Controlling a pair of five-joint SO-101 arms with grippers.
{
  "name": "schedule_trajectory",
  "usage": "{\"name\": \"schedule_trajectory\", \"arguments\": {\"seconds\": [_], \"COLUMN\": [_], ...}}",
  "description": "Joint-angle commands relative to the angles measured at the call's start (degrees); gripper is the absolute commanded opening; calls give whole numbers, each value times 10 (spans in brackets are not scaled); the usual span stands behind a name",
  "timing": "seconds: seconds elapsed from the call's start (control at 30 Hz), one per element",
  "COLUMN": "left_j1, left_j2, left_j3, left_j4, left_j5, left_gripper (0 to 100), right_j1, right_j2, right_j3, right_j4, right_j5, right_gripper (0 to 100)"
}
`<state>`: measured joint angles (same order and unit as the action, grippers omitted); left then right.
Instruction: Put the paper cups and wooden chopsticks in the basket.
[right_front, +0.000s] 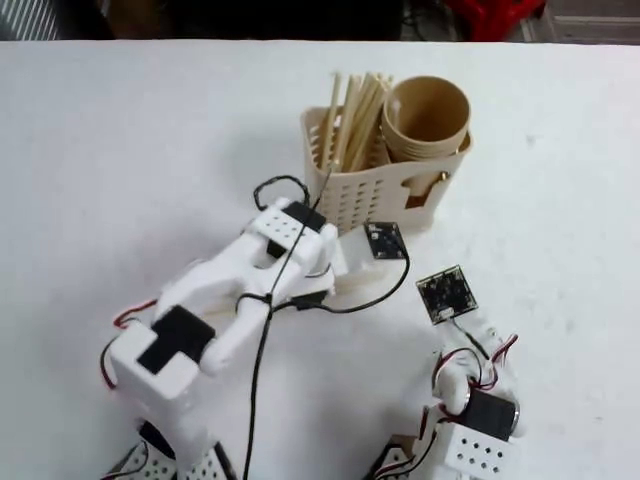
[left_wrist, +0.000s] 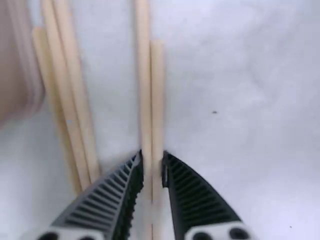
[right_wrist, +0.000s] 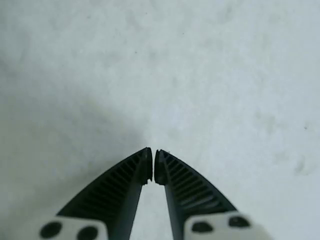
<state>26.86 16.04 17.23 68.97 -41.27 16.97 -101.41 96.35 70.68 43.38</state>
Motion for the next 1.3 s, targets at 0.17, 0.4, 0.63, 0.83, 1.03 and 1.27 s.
{"name": "schedule_trajectory", "arguments": {"seconds": [0.17,0.4,0.63,0.83,1.03,1.27], "left_j1": [0,11,15,15,15,11], "left_j2": [-292,-492,-505,-415,-302,-249], "left_j3": [-12,-17,-140,-262,-351,-387], "left_j4": [116,116,4,-147,-266,-251], "left_j5": [6,43,165,260,316,397], "left_gripper": [22,21,21,22,24,64], "right_j1": [-7,-7,-7,-7,-7,-7], "right_j2": [-3,-3,-3,-3,-3,-3], "right_j3": [6,6,6,6,6,6], "right_j4": [2,2,2,2,2,2], "right_j5": [-1,-1,-1,-1,-1,-1], "right_gripper": [32,32,32,32,32,32]}}
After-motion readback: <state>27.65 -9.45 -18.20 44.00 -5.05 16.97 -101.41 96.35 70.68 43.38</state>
